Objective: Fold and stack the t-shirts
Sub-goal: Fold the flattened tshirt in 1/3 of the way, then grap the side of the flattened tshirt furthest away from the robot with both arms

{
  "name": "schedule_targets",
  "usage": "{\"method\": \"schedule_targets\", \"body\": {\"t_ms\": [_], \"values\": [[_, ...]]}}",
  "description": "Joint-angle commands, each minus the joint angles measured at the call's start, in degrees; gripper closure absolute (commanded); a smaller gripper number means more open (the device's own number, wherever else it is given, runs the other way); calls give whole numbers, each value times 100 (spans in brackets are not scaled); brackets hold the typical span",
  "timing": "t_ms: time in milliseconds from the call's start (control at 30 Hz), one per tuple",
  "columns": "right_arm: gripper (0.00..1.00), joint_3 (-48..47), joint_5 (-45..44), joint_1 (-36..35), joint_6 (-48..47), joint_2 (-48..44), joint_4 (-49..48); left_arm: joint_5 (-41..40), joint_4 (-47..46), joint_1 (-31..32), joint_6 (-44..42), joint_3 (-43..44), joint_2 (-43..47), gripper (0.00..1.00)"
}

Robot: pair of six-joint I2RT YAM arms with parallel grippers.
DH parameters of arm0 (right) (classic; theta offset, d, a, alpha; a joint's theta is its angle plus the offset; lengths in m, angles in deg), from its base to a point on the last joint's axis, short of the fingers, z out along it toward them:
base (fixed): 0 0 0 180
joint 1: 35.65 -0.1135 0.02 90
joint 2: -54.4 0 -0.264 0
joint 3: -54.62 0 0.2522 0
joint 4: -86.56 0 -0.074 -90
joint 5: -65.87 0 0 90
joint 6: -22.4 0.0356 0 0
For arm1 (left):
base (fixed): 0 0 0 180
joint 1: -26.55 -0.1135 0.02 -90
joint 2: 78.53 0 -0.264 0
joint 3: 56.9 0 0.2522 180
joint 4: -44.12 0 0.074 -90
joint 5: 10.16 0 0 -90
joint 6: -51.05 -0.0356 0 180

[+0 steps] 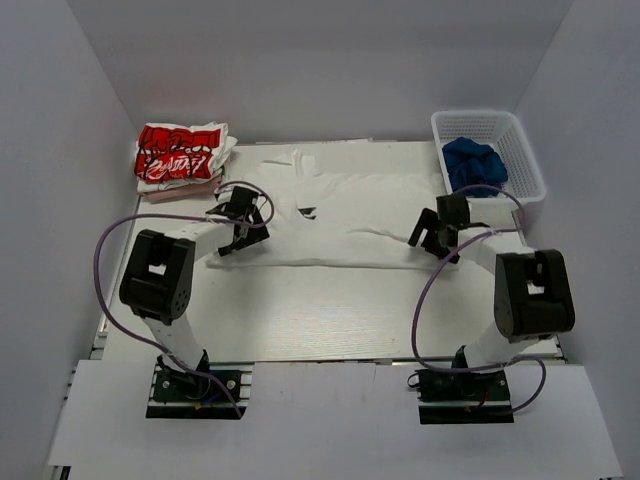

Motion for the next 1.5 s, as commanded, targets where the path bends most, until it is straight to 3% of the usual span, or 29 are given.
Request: {"method": "schedule_targets", "body": {"t_ms": [0,67,233,367,567,667,733,867,1067,1300,1467], "values": [[10,837,-371,109,412,-359,907,53,1056,-91,538,-985,201,0],[10,1259,-205,92,466,-990,1022,289,1152,-91,819,-1574,501,0],[10,1882,183,91,501,-2170,1399,1106,1819,93,986,-1514,1476,0],[10,2112,219,83,501,-2978,1654,853,2532,93,1381,-1759,1996,0],[10,1562,306,56,45,-3375,2093,757,2849,93,1382,-1393,3209,0],[10,1218,605,39,-140,-3375,1884,756,2159,93,830,-893,3298,0],[10,735,466,30,-289,-3192,1831,808,1779,93,267,-558,3097,0],[10,101,526,12,-255,-2691,1602,738,1347,93,-506,959,1991,0],[10,-769,535,30,149,-1919,970,1055,1461,93,-1956,3177,-224,2],[10,-1692,219,39,97,-767,934,1301,2223,23,-2915,5644,-2367,31],[10,-2456,-133,48,-61,120,1215,1239,2225,85,-3258,6176,-3074,34]]}}
